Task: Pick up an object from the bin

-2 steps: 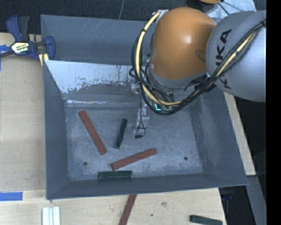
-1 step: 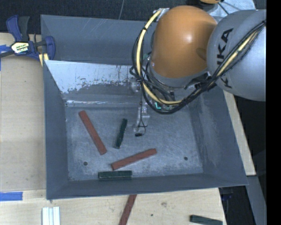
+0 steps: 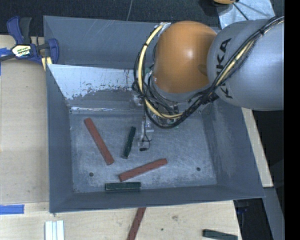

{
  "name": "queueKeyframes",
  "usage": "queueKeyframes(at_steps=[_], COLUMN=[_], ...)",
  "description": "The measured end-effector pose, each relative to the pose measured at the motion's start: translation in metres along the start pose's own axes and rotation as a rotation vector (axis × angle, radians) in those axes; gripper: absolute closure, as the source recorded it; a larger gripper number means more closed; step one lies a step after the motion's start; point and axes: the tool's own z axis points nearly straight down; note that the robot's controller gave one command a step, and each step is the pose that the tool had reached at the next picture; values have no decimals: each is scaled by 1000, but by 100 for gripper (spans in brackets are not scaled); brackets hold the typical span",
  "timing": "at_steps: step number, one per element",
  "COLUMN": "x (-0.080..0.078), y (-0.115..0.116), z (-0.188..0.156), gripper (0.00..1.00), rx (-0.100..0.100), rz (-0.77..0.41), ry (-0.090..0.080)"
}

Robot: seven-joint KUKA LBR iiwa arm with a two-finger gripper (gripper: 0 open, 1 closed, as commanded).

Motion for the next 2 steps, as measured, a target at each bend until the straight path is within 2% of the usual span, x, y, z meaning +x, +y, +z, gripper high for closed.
queueKeyframes(at_steps=[1, 2], x=[1, -9], y=[4, 29], z=[62, 120], gripper=[0, 0], rx=[0, 0], rz=[-87, -269], ry=[4, 6])
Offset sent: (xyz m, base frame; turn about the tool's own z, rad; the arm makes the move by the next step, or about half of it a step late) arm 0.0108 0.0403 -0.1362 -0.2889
